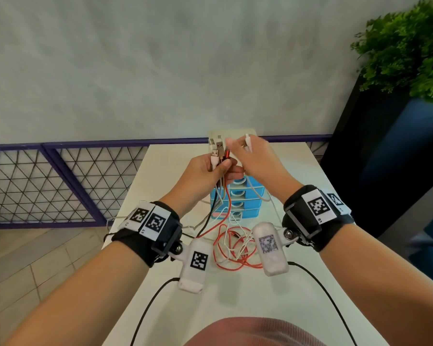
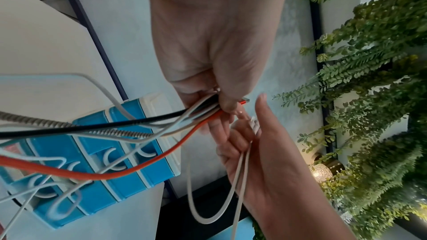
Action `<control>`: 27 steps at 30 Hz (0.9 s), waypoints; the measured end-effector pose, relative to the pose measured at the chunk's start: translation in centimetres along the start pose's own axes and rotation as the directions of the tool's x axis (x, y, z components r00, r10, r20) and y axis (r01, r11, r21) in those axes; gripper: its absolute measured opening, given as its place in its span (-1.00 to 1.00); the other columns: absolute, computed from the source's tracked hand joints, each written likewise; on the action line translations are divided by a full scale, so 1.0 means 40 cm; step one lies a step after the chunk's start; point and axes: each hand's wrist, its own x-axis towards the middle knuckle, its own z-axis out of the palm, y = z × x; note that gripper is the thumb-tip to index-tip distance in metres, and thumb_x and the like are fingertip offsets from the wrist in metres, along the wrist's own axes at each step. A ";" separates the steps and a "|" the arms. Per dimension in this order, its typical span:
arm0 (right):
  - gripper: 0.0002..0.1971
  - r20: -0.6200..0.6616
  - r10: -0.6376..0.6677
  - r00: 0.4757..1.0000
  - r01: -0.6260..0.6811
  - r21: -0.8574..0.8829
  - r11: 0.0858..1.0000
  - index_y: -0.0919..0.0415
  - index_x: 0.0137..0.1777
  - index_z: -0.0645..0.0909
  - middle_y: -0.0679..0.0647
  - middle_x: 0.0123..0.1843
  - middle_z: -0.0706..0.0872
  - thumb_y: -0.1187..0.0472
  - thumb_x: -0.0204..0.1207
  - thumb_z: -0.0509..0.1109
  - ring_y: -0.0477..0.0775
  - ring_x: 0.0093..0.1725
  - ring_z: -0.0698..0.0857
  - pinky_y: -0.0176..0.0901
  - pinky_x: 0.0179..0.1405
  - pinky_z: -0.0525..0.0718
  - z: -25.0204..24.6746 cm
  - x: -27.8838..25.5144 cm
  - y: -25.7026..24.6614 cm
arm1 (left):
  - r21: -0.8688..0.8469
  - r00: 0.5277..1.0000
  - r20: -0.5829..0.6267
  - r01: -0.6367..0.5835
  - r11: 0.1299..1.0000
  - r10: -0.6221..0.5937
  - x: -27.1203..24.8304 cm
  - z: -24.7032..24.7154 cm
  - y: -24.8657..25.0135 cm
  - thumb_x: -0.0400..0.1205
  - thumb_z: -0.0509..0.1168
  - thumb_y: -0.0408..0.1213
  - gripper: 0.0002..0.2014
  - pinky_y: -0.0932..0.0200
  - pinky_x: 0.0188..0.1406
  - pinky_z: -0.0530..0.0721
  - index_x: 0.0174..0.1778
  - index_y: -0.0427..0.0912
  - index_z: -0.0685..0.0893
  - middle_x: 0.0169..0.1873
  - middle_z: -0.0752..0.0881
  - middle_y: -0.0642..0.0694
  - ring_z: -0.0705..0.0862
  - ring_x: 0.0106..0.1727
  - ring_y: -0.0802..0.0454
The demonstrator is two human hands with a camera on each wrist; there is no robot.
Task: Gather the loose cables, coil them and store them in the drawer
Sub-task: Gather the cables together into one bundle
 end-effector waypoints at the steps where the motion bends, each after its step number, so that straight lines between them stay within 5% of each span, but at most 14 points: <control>1: -0.72 0.055 -0.006 0.998 0.005 0.015 1.000 0.12 -0.28 0.58 -0.13 -0.59 0.59 -0.01 0.61 0.37 -0.27 -0.62 0.56 -0.47 -0.55 0.49 -0.001 -0.011 -0.007 | 0.034 1.000 0.005 -0.011 0.999 0.011 0.000 -0.003 0.002 0.71 0.19 -0.37 -0.82 0.27 -0.16 0.77 0.07 -0.31 0.68 -0.16 0.82 -0.16 0.82 -0.18 0.09; 6: -0.70 0.127 0.015 0.992 -0.027 0.090 0.996 0.20 -0.37 0.52 -0.12 -0.65 0.56 0.16 0.50 0.52 -0.28 -0.69 0.54 -0.52 -0.66 0.43 0.000 -0.024 -0.002 | 0.155 0.998 0.062 -0.035 0.987 0.025 -0.006 -0.007 0.005 0.71 0.19 -0.38 -0.79 0.44 -0.36 0.67 -0.16 -0.07 0.68 -0.48 0.79 0.15 0.78 -0.36 0.28; 11: -0.75 0.132 0.045 0.990 -0.070 0.188 0.980 0.25 -0.32 0.59 -0.14 -0.71 0.56 0.20 0.57 0.45 -0.26 -0.73 0.52 -0.52 -0.71 0.41 -0.001 -0.034 -0.007 | 0.102 0.997 0.081 0.008 0.995 -0.017 -0.007 -0.012 -0.002 0.68 0.24 -0.35 -0.86 0.23 -0.03 0.76 -0.04 -0.14 0.73 -0.17 0.83 -0.03 0.82 -0.11 0.11; 19: -0.66 0.125 0.041 0.991 -0.058 0.141 0.988 0.21 -0.38 0.54 -0.12 -0.67 0.61 0.14 0.64 0.37 -0.24 -0.66 0.59 -0.47 -0.63 0.49 0.009 -0.029 -0.004 | 0.042 0.997 0.058 0.050 0.998 -0.053 -0.008 -0.012 -0.021 0.68 0.26 -0.25 -0.84 -0.18 0.28 0.65 -0.02 -0.14 0.75 -0.02 0.82 -0.22 0.79 0.10 -0.12; 24: -0.60 0.022 0.069 0.997 -0.070 0.020 0.997 0.34 -0.28 0.61 0.24 -0.38 0.71 0.00 0.63 0.32 0.32 -0.32 0.75 0.15 -0.22 0.79 0.037 -0.007 0.023 | 0.036 0.998 0.029 0.047 0.998 -0.048 -0.006 -0.006 -0.023 0.68 0.25 -0.21 -0.81 -0.13 0.17 0.70 -0.15 -0.10 0.74 -0.24 0.84 -0.04 0.80 -0.13 0.02; 27: -0.60 -0.032 0.084 0.996 -0.084 -0.017 0.996 0.36 -0.14 0.68 0.31 -0.25 0.79 0.00 0.64 0.25 0.33 -0.21 0.79 0.22 -0.15 0.79 0.045 0.000 0.028 | 0.024 0.998 0.020 0.058 0.998 -0.058 -0.006 -0.006 -0.024 0.67 0.26 -0.14 -0.79 -0.27 0.30 0.61 -0.16 -0.08 0.77 -0.16 0.84 -0.13 0.77 -0.02 -0.11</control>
